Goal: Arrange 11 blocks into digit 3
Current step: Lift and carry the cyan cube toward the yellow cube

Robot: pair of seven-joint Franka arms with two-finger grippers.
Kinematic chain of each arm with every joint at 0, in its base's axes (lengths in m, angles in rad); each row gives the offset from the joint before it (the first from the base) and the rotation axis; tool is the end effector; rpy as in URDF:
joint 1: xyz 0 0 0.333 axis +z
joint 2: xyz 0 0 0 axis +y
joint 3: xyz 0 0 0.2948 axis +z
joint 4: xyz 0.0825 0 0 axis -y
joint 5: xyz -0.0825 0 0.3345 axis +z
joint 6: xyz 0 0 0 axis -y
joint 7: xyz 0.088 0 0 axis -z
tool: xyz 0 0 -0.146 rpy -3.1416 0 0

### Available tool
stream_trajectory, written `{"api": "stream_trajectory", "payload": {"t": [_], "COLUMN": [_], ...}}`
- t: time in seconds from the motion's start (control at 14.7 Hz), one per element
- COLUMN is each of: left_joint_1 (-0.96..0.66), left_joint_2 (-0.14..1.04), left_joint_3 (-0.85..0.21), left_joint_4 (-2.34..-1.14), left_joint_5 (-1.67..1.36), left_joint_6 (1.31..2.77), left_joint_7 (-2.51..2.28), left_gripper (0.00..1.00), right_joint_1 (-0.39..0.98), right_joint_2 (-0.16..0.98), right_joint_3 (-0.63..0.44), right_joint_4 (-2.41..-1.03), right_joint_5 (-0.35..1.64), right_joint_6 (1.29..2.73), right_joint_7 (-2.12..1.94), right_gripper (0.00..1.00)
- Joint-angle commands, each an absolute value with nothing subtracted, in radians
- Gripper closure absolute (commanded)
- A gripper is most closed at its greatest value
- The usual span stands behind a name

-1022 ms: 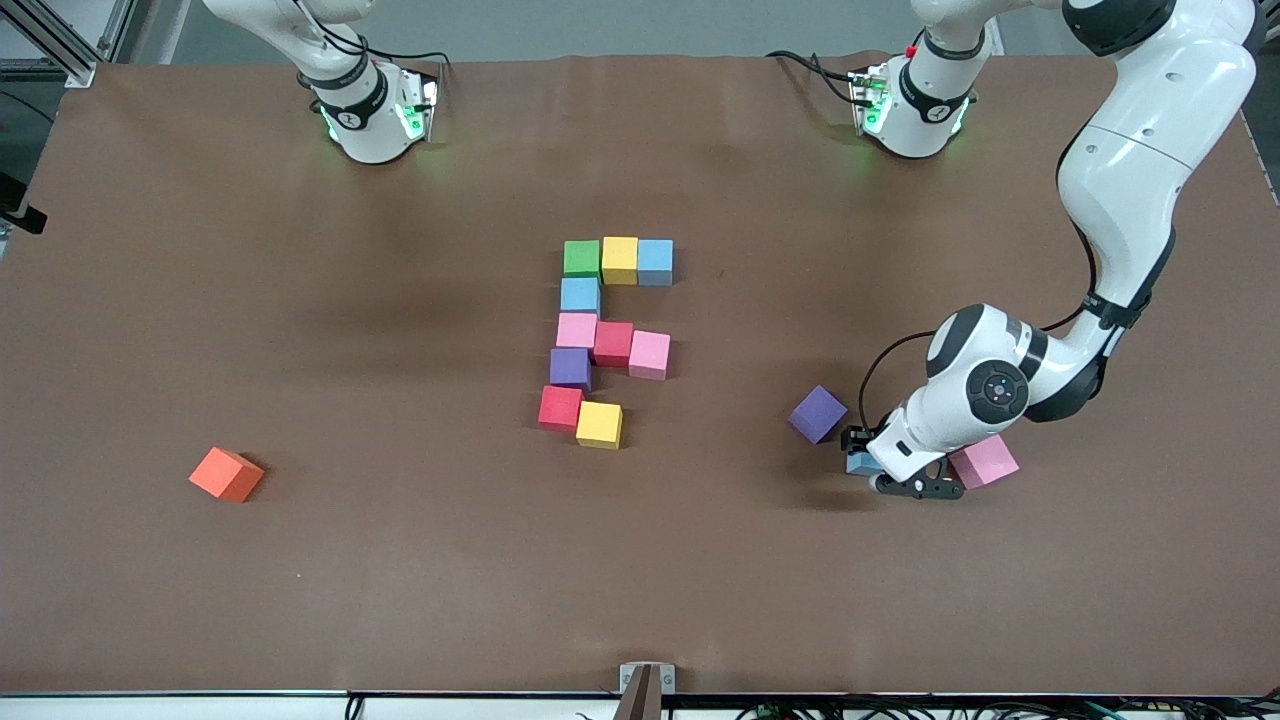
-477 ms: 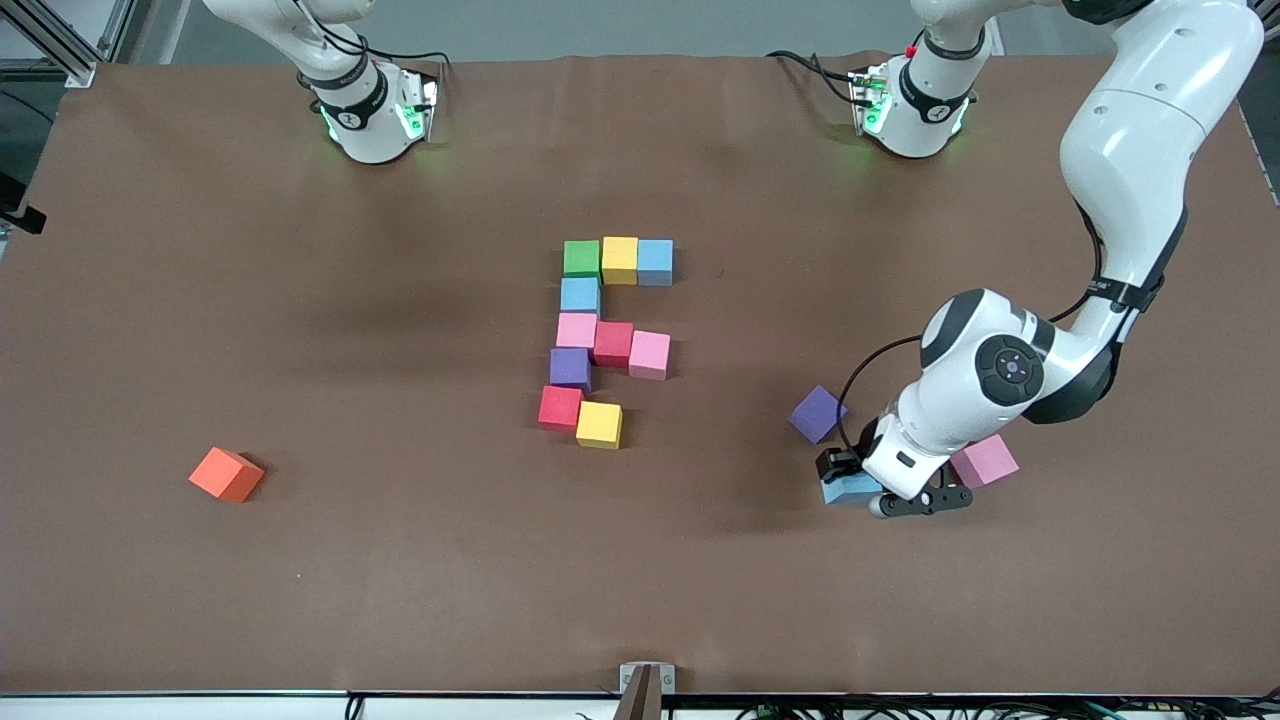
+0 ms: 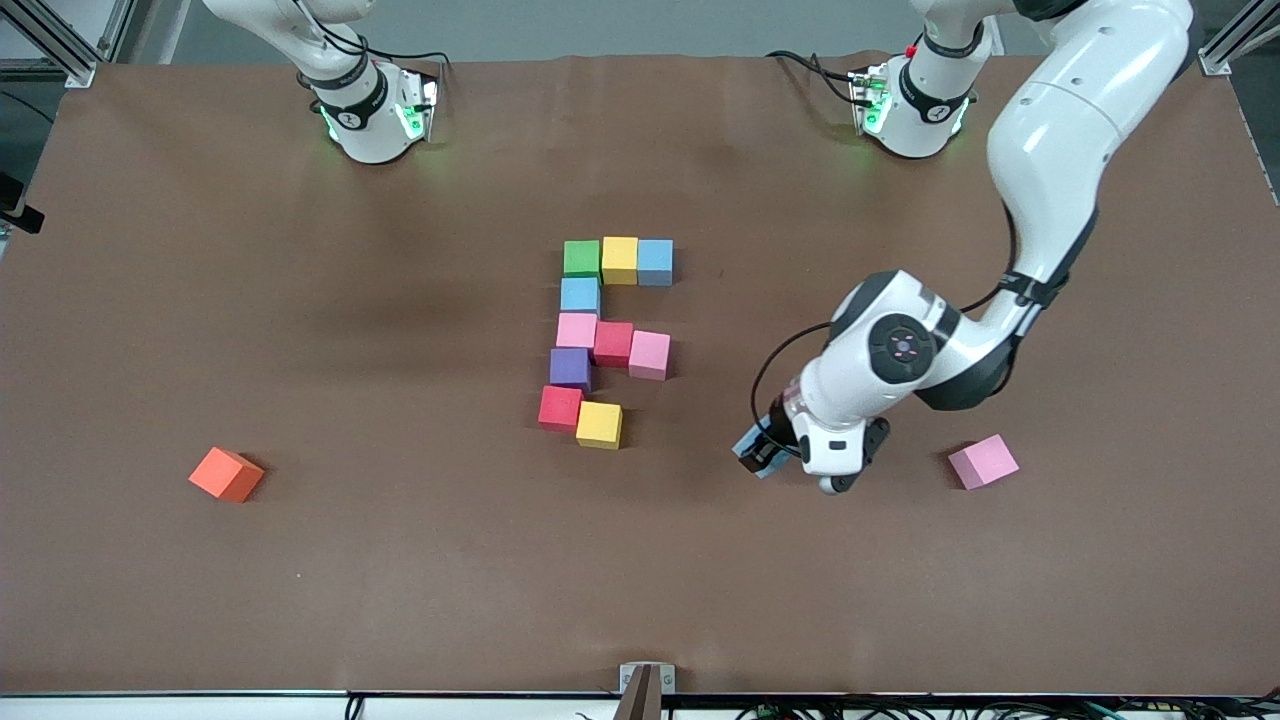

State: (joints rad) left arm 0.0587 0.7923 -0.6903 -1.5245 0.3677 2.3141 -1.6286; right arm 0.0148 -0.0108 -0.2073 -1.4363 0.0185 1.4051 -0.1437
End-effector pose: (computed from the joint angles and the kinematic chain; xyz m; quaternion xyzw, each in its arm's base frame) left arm 0.5938 -0.3207 0.2574 0.8788 0.4604 -0.0349 0.1206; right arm 0.4749 -0.0902 0.6109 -0.9996 0.0229 0.0085 0.0118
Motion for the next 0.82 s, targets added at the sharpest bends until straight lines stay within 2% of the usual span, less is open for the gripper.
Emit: {"api": "stream_trajectory", "payload": {"t": [0.0, 0.27, 0.54, 0.75], "left_joint_1": [-0.049, -0.112, -0.13, -0.146], "left_joint_2": [0.824, 0.885, 0.929, 0.954], "left_joint_3": [-0.608, -0.588, -0.586, -0.586], "left_joint_4": [-1.439, -1.414, -1.342, -1.335], "left_joint_5": [0.339, 0.331, 0.328, 0.307], "left_joint_6": [2.304, 2.321, 2.399, 2.497], "left_joint_7": [-1.887, -2.041, -2.098, -2.098], "left_gripper": [0.95, 0.97, 0.97, 0.98], "right_joint_1": [0.009, 0.011, 0.008, 0.012], "right_joint_2": [-0.008, -0.008, -0.008, -0.008], "right_joint_3": [-0.199, -0.198, -0.198, -0.196], "right_joint_4": [-1.422, -1.422, -1.422, -1.424], "right_joint_5": [0.012, 0.012, 0.012, 0.011], "right_joint_6": [1.397, 1.393, 1.393, 1.393], "right_joint_7": [-0.144, -0.144, -0.146, -0.143], "right_gripper": [0.0, 0.0, 0.0, 0.0]}}
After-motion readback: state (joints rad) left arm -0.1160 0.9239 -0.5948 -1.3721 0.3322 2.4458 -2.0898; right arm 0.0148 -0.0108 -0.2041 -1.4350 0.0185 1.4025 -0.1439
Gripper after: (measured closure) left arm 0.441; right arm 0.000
